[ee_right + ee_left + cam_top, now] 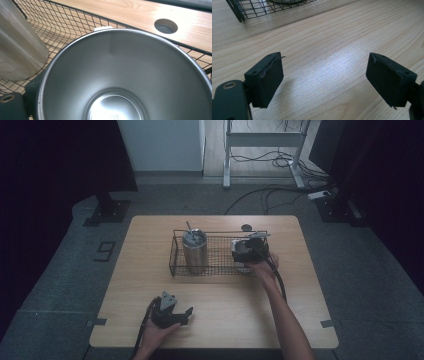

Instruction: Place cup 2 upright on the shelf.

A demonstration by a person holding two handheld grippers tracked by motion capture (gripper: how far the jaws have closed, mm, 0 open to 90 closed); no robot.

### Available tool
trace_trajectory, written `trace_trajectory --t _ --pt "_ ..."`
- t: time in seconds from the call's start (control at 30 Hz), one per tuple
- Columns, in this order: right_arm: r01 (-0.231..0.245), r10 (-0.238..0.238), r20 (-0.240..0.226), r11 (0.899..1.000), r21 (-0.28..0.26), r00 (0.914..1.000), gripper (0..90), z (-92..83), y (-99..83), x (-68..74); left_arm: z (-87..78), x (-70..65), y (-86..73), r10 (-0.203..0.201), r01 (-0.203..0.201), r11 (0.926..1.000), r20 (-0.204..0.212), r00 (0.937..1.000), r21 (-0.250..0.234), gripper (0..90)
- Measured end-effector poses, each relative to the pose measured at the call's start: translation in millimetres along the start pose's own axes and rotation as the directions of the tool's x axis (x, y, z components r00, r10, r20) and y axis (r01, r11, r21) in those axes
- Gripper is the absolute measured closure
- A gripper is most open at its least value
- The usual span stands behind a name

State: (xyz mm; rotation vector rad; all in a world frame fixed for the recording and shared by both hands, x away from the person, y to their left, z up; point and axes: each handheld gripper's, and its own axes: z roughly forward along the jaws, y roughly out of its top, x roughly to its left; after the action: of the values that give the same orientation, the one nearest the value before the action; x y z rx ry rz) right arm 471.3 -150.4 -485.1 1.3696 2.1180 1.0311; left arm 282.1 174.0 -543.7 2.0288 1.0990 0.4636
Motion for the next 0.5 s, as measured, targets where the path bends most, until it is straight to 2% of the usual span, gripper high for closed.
trace_trajectory --t 0.4,0.5 --pt "0.024 -0.025 0.018 0.999 0.048 0.9995 6.1 3.2 0.1 3.4 0.1 -1.4 0.0 0.005 -0.005 1.0000 0.003 1.0000 0.002 14.7" --pt "0.043 -0.045 0.029 0.997 0.068 0.9986 6.1 4.2 0.1 4.6 0.3 -1.2 0.1 0.005 -0.005 1.0000 0.005 1.0000 0.002 14.7"
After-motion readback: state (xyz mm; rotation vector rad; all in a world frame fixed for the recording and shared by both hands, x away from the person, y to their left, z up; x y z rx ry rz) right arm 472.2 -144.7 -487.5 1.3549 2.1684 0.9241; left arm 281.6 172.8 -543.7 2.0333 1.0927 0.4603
